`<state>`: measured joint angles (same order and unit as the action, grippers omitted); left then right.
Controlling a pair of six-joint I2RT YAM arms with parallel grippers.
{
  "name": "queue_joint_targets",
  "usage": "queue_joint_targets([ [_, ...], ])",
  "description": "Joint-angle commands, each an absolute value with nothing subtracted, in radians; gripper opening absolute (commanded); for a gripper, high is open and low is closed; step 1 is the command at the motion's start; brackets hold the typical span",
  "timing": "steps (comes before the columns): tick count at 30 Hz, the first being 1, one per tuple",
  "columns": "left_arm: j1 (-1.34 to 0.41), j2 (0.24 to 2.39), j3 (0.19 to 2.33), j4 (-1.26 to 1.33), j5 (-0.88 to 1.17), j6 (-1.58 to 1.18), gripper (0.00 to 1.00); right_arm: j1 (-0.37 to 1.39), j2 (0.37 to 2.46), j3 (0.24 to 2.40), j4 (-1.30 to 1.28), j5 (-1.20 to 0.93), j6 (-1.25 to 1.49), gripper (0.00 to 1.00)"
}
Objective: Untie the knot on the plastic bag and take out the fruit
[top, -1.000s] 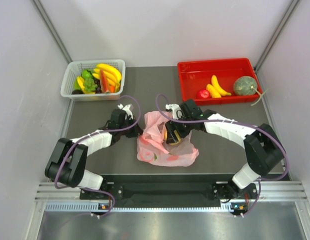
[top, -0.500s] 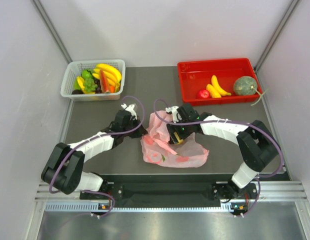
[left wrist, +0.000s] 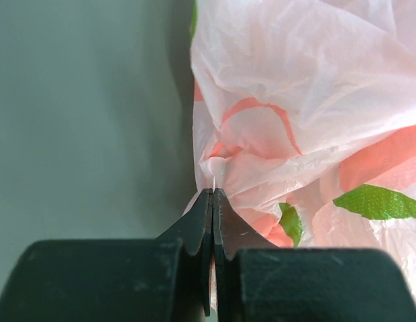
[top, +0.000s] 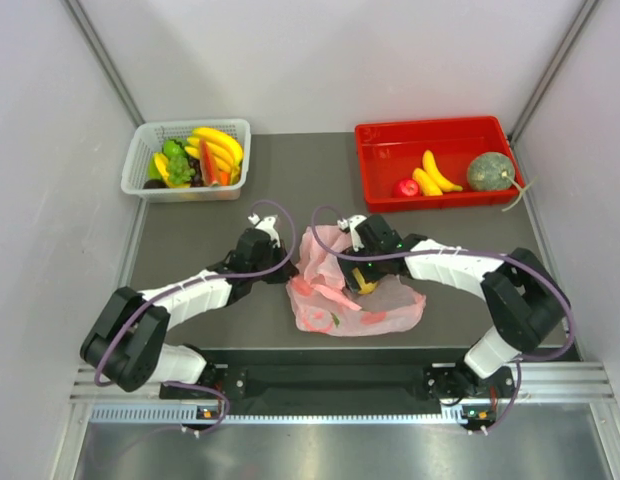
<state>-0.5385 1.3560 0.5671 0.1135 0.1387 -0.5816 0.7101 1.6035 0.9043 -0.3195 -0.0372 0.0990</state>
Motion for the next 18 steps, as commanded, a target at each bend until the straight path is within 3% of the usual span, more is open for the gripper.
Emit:
queue_joint_targets([
  [1,-0.546,1.313,0.54,0.181,0.127,-0.598,0.0,0.73,1.477,0.893,-0.291,0.073,0.138,1.0],
  [9,-0.561,1.308,0.54,0.199,0.138,-0.607,0.0,0.753,1.393,0.919,-0.36,0.084,0.16,1.0],
  [18,-0.574,1.331,0.548,0.21,0.146,-0.615,0.0,0.778,1.433,0.937,-0.405,0.152,0.173,1.0],
])
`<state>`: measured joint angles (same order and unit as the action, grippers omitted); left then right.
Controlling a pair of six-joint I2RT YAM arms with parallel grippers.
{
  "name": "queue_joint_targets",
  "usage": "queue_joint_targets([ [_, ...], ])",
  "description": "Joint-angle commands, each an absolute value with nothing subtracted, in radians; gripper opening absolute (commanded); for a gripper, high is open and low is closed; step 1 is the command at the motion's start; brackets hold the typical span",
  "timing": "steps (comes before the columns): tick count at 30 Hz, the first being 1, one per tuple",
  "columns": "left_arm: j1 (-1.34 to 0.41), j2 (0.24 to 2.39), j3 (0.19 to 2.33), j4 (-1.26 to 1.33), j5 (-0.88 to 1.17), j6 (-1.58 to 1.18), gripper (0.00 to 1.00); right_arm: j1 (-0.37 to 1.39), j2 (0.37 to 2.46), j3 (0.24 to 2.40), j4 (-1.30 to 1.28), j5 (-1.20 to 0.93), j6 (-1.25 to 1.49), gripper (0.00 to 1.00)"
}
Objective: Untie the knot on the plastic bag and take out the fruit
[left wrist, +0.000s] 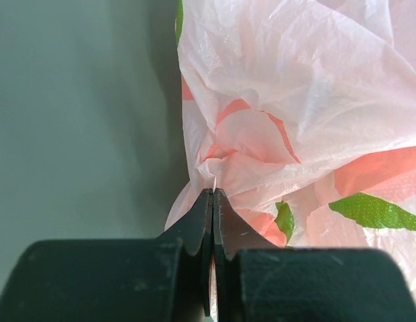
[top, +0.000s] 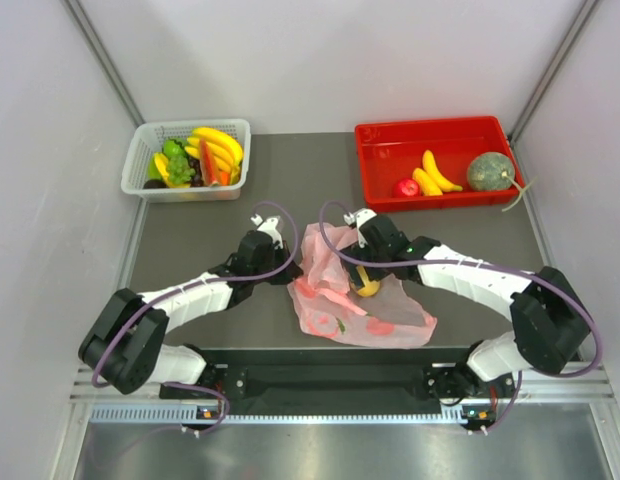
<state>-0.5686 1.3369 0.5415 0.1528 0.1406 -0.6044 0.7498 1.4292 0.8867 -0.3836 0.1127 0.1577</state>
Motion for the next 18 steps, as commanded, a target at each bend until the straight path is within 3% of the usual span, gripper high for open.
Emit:
queue_joint_targets([
  [1,-0.575,1.33,0.546,0.213,0.143,-0.618,0.0,0.782,1.434,0.936,-0.405,0.158,0.176,1.0],
  [5,-0.574,1.33,0.54,0.216,0.141,-0.623,0.0,0.793,1.469,0.93,-0.402,0.152,0.181,0.98],
  [13,-0.574,1.325,0.541,0.206,0.133,-0.623,0.0,0.798,1.457,0.92,-0.39,0.126,0.183,0.69],
  [16,-0.575,1.322,0.543,0.198,0.126,-0.623,0.0,0.798,1.448,0.946,-0.437,0.114,0.178,0.43],
  [17,-0.575,1.316,0.542,0.193,0.123,-0.621,0.0,0.798,1.419,0.959,-0.461,0.109,0.176,0.22],
  [18,-0.575,1.312,0.543,0.187,0.117,-0.621,0.0,0.798,1.396,0.963,-0.471,0.076,0.172,0.12],
])
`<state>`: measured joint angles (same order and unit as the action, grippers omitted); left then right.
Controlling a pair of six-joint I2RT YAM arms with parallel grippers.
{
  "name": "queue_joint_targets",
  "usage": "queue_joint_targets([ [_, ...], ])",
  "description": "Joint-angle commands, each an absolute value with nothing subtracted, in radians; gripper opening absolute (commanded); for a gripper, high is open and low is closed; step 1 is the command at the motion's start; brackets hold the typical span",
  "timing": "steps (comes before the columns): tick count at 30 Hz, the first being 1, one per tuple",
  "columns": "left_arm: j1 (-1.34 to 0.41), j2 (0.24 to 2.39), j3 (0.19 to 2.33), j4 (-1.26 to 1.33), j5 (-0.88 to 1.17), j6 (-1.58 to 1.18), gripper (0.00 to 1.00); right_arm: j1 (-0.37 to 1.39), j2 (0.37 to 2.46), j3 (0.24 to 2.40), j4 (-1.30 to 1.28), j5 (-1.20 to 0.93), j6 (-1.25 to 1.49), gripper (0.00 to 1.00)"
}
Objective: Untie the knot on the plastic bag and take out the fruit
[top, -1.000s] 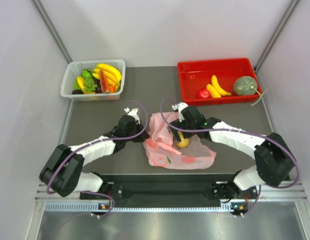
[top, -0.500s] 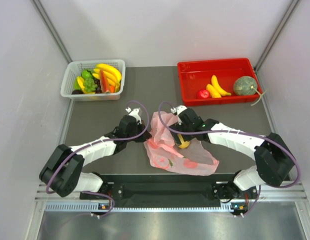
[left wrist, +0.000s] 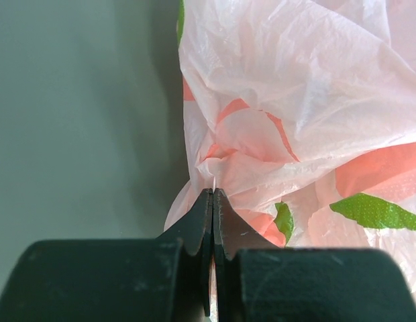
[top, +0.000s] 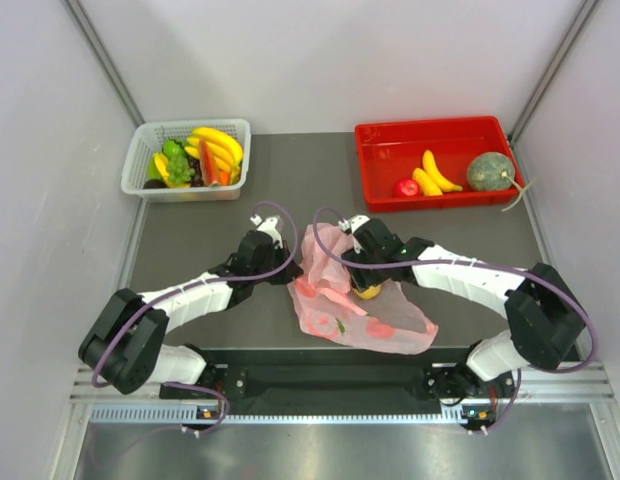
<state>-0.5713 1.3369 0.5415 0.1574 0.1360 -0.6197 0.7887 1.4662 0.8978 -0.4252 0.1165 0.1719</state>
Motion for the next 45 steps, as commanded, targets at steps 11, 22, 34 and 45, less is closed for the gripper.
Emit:
queue_joint_targets([
  [11,-0.575,1.278,0.594,0.135,0.058,-0.609,0.0,0.795,1.16,1.075,-0.71,-0.233,0.077,0.0],
  [22,-0.546,1.168,0.6,0.032,-0.025,-0.578,0.0,0.62,0.914,1.149,-0.608,-0.091,0.086,0.0],
  [34,-0.486,1.036,0.583,-0.058,-0.127,-0.589,0.0,0.345,1.239,1.386,-0.659,-0.503,0.042,0.0],
  [45,-0.436,0.977,0.623,-0.041,-0.27,-0.591,0.0,0.371,1.206,1.204,-0.81,-0.554,-0.021,0.0],
])
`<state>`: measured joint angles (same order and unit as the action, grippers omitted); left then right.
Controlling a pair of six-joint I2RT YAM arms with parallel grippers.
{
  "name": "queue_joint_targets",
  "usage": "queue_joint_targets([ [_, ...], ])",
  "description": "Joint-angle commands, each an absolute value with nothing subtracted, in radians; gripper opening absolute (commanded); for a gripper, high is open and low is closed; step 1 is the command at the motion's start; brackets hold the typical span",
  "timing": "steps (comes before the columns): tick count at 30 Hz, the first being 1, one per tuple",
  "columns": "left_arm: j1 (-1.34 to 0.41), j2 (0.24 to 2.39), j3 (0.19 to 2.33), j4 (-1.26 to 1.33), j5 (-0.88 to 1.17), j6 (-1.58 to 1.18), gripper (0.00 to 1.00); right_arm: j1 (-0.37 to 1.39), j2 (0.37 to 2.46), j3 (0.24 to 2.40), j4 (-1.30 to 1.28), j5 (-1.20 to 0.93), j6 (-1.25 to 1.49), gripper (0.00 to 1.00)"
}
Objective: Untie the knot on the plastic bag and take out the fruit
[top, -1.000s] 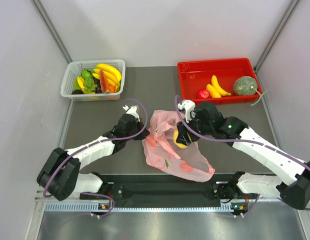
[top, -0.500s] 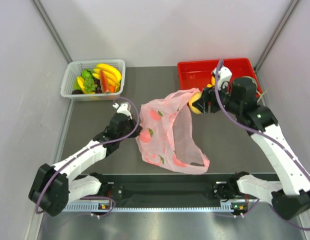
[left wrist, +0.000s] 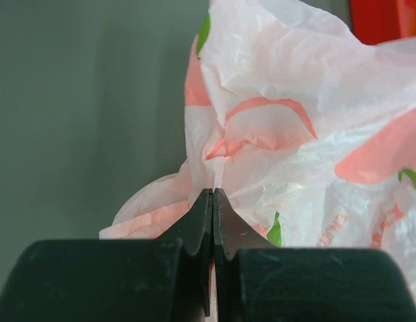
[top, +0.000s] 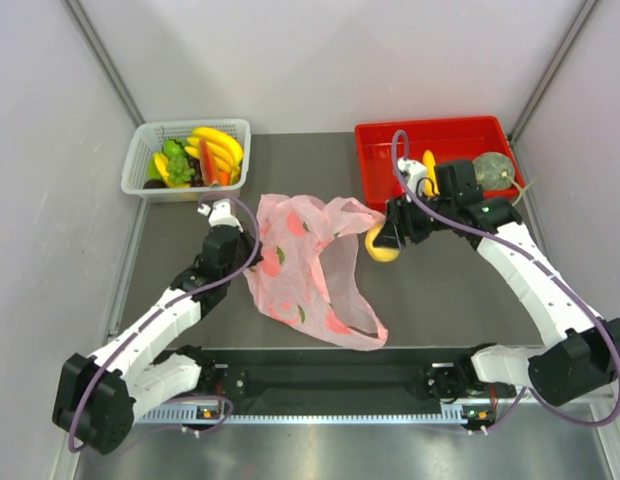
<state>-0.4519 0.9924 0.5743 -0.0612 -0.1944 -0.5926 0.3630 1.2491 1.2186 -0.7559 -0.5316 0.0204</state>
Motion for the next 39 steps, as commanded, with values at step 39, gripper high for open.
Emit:
queue_joint_targets([
  [39,-0.356,0.658,0.502,-0.155,-0.107,-0.558,0.0,0.267,2.17,2.124,-0.56,0.092,0.083,0.02],
])
